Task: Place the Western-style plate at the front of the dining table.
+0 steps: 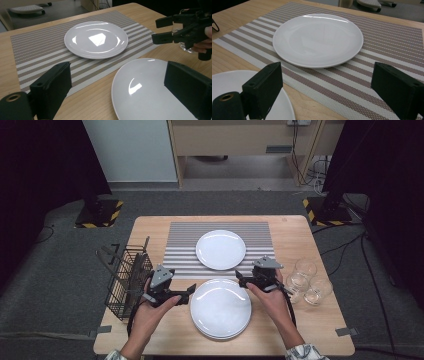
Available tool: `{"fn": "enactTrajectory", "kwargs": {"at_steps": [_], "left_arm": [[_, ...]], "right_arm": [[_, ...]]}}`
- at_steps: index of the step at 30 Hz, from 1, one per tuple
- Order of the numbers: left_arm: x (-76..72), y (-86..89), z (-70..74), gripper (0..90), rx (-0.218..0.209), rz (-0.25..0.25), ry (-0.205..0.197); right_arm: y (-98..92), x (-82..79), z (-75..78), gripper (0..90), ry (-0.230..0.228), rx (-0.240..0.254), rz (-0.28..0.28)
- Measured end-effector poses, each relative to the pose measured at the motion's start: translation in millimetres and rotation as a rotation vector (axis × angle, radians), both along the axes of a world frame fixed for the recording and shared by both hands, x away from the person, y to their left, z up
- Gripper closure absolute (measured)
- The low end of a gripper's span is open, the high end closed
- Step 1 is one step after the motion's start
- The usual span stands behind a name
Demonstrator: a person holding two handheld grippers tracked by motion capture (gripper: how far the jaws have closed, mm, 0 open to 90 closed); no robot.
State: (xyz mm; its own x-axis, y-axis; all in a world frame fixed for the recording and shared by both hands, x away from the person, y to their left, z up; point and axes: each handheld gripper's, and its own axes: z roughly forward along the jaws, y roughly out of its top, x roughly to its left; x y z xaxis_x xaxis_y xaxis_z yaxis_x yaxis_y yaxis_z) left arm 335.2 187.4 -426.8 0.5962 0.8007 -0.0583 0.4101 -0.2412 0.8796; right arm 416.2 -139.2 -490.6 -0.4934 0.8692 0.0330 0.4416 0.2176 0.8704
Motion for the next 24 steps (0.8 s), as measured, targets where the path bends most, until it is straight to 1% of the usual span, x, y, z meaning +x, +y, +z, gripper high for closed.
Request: {"fn": "enactTrajectory", "kwargs": {"at_steps": [4,6,13,18,24], "left_arm": [[-8.9,5.2,5.2,6.7,0.0,-0.004,-0.001],[-12.2,8.7,7.9,6.6,0.006,0.002,-0.003],[-17.5,28.4,17.3,6.7,-0.017,0.032,-0.017],[-24.1,33.3,23.1,6.6,-0.02,0.015,-0.023],[-28.3,41.9,29.3,6.6,-0.016,0.02,-0.029]], "right_arm": [[-0.1,0.1,0.1,10.3,-0.002,-0.001,-0.001],[0.1,0.2,-0.3,10.3,0.001,-0.004,0.001],[0.7,0.1,-0.4,10.3,0.002,-0.002,0.001],[0.6,1.0,-1.1,10.3,0.001,-0.002,-0.001],[0.2,1.0,-1.0,10.3,0.0,-0.001,-0.002]]}}
